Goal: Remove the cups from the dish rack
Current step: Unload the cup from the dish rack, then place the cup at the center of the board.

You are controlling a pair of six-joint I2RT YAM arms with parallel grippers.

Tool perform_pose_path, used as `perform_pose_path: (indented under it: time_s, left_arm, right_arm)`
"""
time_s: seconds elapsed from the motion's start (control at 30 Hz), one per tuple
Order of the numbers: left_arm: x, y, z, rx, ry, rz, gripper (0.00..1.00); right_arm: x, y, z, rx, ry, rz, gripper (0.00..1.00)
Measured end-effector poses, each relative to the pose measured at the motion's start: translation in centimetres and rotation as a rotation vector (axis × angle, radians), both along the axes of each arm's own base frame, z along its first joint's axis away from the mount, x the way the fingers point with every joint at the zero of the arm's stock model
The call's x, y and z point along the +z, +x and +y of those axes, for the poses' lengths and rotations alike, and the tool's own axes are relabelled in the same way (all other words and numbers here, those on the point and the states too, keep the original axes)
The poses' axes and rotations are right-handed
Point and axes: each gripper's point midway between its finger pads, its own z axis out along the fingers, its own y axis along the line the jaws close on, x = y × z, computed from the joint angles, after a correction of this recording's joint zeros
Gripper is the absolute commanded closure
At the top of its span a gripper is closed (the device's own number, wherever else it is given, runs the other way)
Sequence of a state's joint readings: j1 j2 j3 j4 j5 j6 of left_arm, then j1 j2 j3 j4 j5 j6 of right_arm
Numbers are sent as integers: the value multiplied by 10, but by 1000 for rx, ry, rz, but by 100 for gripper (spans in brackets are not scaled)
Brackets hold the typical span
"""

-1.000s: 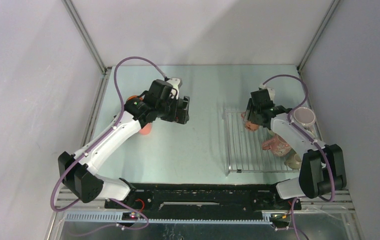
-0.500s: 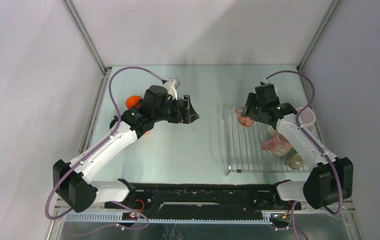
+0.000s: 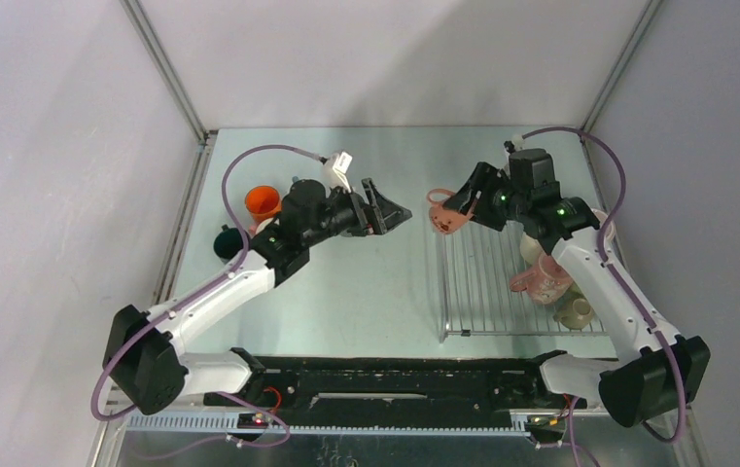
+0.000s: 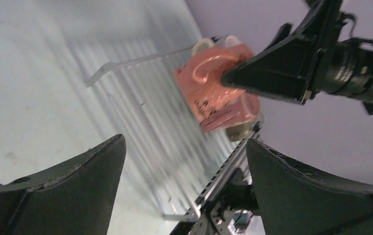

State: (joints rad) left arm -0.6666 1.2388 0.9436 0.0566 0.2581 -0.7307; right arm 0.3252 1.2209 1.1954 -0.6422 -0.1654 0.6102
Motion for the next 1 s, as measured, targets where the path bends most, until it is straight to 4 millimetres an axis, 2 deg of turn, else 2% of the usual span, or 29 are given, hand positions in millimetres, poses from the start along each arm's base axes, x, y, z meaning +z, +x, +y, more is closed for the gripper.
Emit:
perform_pose_path:
  time_s: [0.27, 0.6, 1.0]
  left_arm:
    - [35, 2, -13, -25, -165, -63, 12]
    - [41, -3, -18, -51, -244, -49, 29]
    - [70, -14, -27, -138, -354, -91, 46]
  right_arm:
    - [33, -8, 37, 89, 223, 3, 73]
    - [65, -13, 62, 155, 400, -3, 73]
    - [85, -20, 85, 226, 530, 24, 73]
